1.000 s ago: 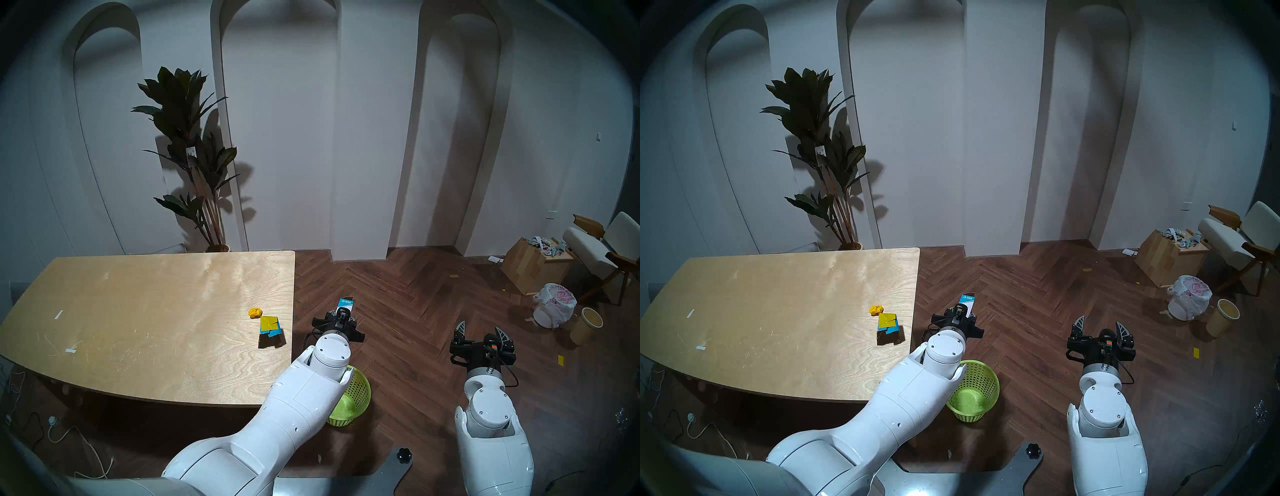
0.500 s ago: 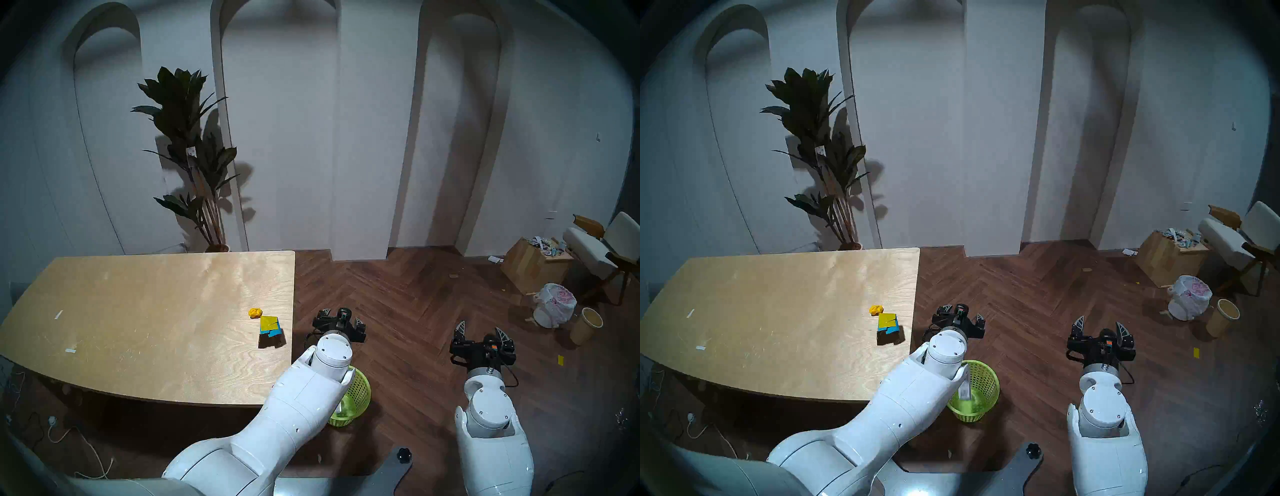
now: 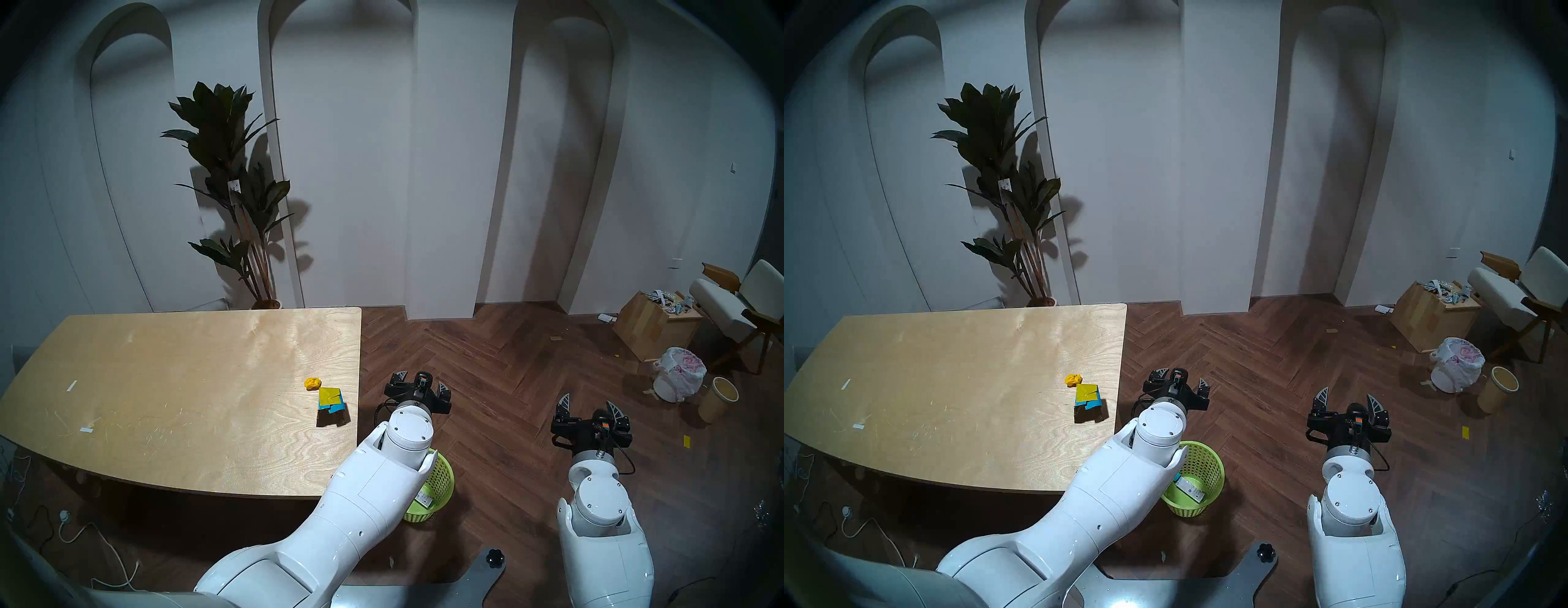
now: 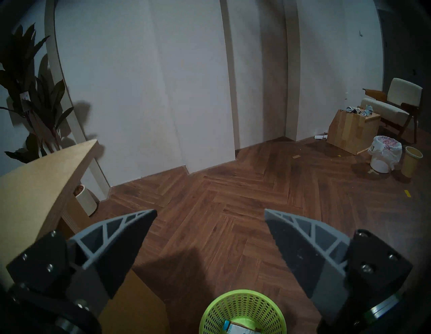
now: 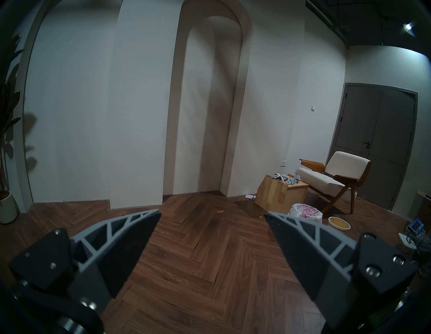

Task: Put the trash into the trash bin on the ground

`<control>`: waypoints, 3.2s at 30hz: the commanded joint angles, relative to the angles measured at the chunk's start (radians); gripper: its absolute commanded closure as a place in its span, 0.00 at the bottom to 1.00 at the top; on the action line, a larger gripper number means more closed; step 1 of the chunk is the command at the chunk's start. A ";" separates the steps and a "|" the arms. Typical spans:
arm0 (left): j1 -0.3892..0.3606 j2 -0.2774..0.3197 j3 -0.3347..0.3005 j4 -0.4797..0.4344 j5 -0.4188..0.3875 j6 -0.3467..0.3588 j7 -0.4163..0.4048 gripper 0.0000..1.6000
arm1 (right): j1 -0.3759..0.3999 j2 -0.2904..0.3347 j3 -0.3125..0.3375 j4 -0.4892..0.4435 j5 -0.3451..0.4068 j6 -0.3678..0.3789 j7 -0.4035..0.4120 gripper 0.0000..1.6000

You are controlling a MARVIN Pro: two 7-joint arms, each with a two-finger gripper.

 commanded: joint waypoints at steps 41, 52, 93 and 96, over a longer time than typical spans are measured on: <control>0.138 0.371 -0.430 -0.585 0.075 -0.069 0.258 0.00 | 0.167 -0.007 -0.482 -0.017 -0.030 0.005 0.236 0.00; 0.284 0.413 -0.542 -0.714 0.064 -0.038 0.283 0.00 | 0.208 0.044 -0.654 -0.043 -0.009 0.044 0.315 0.00; 0.786 0.487 -0.818 -1.188 -0.261 0.226 0.031 0.00 | 0.452 0.040 -0.965 0.162 0.375 0.219 0.169 0.00; 0.800 0.493 -0.839 -1.199 -0.286 0.244 0.004 0.00 | 0.480 0.026 -0.992 0.205 0.404 0.183 0.122 0.00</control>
